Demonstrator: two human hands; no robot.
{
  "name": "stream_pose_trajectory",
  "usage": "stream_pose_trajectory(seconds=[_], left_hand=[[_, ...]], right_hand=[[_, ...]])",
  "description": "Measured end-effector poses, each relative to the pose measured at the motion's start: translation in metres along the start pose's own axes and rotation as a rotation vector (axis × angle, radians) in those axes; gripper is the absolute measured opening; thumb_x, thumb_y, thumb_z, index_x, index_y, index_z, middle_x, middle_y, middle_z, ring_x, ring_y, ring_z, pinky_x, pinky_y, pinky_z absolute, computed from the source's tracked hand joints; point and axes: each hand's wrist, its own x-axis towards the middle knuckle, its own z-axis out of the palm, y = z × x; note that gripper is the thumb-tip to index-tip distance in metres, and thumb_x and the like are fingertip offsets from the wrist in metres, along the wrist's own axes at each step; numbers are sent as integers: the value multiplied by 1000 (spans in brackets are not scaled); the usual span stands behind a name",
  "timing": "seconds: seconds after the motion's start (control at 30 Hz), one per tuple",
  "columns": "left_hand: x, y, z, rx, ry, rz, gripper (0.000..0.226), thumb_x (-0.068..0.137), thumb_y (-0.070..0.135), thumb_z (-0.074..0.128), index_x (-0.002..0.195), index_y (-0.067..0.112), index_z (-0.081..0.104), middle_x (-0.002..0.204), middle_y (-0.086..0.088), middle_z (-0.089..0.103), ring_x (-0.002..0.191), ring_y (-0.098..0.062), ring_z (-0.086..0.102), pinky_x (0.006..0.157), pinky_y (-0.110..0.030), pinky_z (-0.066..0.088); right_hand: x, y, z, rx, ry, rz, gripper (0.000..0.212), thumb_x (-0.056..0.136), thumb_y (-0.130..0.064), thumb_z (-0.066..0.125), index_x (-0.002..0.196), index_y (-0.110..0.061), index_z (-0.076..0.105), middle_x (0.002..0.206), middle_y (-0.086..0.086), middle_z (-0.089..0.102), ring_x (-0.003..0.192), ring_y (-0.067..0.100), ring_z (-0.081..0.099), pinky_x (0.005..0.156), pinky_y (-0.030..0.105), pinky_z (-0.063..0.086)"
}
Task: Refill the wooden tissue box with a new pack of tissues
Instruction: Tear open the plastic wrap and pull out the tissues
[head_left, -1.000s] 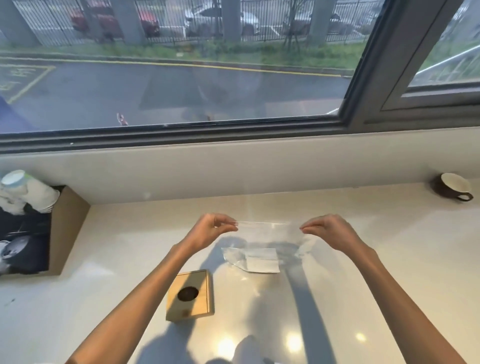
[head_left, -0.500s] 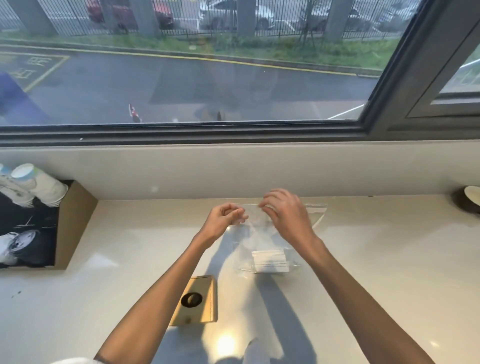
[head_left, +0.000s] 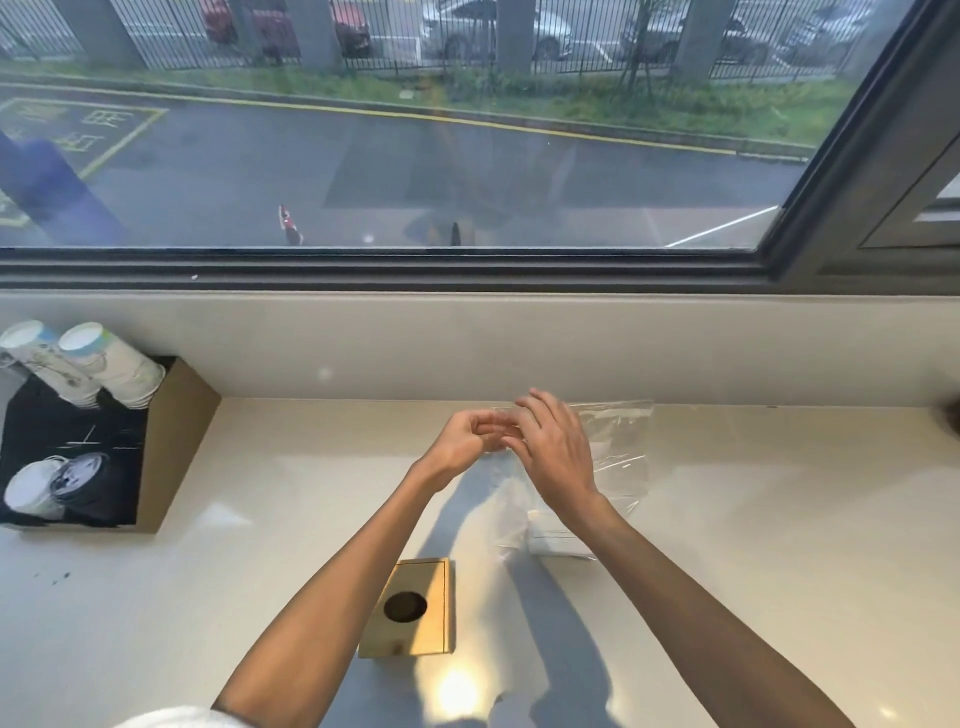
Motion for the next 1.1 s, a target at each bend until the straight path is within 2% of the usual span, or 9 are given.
stream_pose_trajectory(seconds=[0.1, 0.23, 0.37, 0.5, 0.67, 0.73, 0.9, 1.0, 1.1], left_hand=[[2, 1, -1, 4, -12, -2, 31, 86, -15, 57, 114, -2, 65, 103, -13, 70, 100, -19, 67, 99, -36, 48], [6, 1, -6, 35, -38, -17, 33, 86, -16, 57, 113, 1, 65, 96, -9, 71, 95, -20, 66, 97, -39, 48], [6, 1, -8, 116, -77, -17, 43, 85, -27, 43, 120, -8, 59, 81, 7, 75, 81, -5, 71, 80, -21, 53], [5, -1, -7, 133, -63, 11, 44, 84, -29, 39, 121, -12, 57, 72, 10, 74, 73, 0, 68, 72, -15, 51], [1, 3, 0, 123, -59, 51, 33, 89, -17, 50, 119, -5, 58, 89, 2, 67, 78, 4, 66, 81, -15, 51], [2, 1, 1, 116, -44, 63, 29, 89, -14, 53, 117, -6, 60, 87, 0, 67, 76, 1, 65, 81, -18, 50], [2, 0, 4, 136, 1, 78, 28, 90, -11, 54, 115, -4, 64, 88, -14, 64, 79, -19, 57, 80, -30, 49], [1, 1, 6, 142, 2, 89, 29, 90, -12, 52, 114, -3, 65, 90, -13, 66, 79, -19, 58, 82, -31, 50], [3, 0, 6, 142, 34, 78, 29, 90, -14, 50, 107, 4, 66, 79, -6, 69, 71, -15, 61, 77, -26, 50]], right_hand=[[0, -2, 3, -12, 32, -15, 28, 84, -32, 69, 106, -15, 67, 111, 2, 66, 114, 25, 58, 94, 35, 42], [1, -4, 8, -54, 97, -62, 17, 86, -30, 68, 94, -15, 69, 102, 1, 66, 103, 24, 60, 86, 34, 42], [3, -2, 13, -89, 130, -63, 10, 83, -25, 74, 82, -16, 69, 94, 0, 66, 94, 23, 60, 79, 32, 41], [2, -3, 9, -74, 131, -85, 9, 86, -25, 72, 79, -19, 70, 90, -3, 66, 90, 21, 61, 74, 32, 41], [2, 0, 7, -45, 109, -41, 5, 82, -22, 75, 81, -19, 71, 91, -4, 67, 91, 19, 60, 72, 31, 43], [3, 1, 6, -24, 99, -32, 6, 83, -24, 74, 81, -19, 71, 90, -3, 67, 90, 19, 60, 69, 32, 46], [2, 2, 4, 18, 84, 19, 10, 86, -26, 71, 82, -17, 71, 89, -3, 66, 87, 22, 62, 67, 33, 47], [0, 2, 2, 31, 81, 18, 11, 87, -27, 70, 83, -18, 71, 89, -3, 66, 85, 22, 61, 65, 35, 49], [6, 4, -9, 47, 89, 56, 12, 88, -29, 66, 84, -18, 71, 88, -5, 66, 86, 21, 60, 67, 35, 49]])
